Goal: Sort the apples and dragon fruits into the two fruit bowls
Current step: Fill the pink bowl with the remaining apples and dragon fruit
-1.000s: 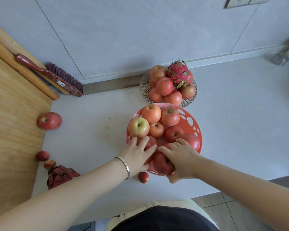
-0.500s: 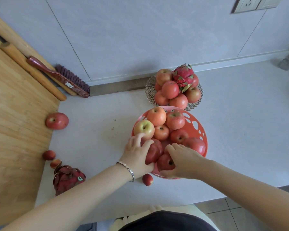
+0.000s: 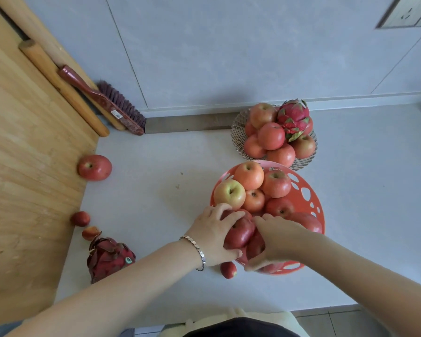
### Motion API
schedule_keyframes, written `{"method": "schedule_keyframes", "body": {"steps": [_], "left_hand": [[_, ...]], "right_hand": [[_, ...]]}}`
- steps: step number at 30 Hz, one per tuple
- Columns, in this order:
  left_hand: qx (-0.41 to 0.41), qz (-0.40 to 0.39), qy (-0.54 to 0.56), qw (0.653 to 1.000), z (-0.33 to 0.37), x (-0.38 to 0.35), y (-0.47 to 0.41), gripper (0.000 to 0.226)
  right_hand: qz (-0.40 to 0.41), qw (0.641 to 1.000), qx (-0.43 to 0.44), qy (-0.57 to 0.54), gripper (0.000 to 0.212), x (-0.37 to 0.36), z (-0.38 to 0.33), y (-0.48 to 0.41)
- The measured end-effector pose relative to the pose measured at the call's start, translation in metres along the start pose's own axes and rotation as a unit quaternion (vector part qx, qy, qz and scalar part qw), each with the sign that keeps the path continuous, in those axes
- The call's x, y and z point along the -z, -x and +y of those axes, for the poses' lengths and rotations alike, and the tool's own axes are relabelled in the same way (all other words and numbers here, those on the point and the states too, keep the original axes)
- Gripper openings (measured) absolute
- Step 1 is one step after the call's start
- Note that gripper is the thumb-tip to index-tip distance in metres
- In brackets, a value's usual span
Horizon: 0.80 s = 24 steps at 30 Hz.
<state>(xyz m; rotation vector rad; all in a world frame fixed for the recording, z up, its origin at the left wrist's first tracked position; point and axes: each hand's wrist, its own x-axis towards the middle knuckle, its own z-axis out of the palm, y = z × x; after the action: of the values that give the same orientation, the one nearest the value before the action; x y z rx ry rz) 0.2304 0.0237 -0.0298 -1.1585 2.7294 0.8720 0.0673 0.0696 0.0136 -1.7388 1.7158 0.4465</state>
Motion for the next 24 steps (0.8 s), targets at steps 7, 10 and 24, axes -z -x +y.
{"method": "schedule_keyframes", "body": {"steps": [7, 10, 24], "left_hand": [[0.125, 0.246, 0.103, 0.956, -0.119, 0.068, 0.006, 0.055], [0.332, 0.254, 0.055, 0.907, -0.192, 0.091, 0.009, 0.051], [0.486, 0.056, -0.106, 0.866, -0.278, 0.104, -0.018, 0.066]], "right_hand": [[0.138, 0.978, 0.094, -0.123, 0.039, 0.064, -0.047, -0.051], [0.147, 0.968, 0.107, -0.174, 0.028, 0.079, -0.071, -0.092], [0.122, 0.976, 0.109, -0.142, 0.024, 0.076, -0.096, -0.141]]}}
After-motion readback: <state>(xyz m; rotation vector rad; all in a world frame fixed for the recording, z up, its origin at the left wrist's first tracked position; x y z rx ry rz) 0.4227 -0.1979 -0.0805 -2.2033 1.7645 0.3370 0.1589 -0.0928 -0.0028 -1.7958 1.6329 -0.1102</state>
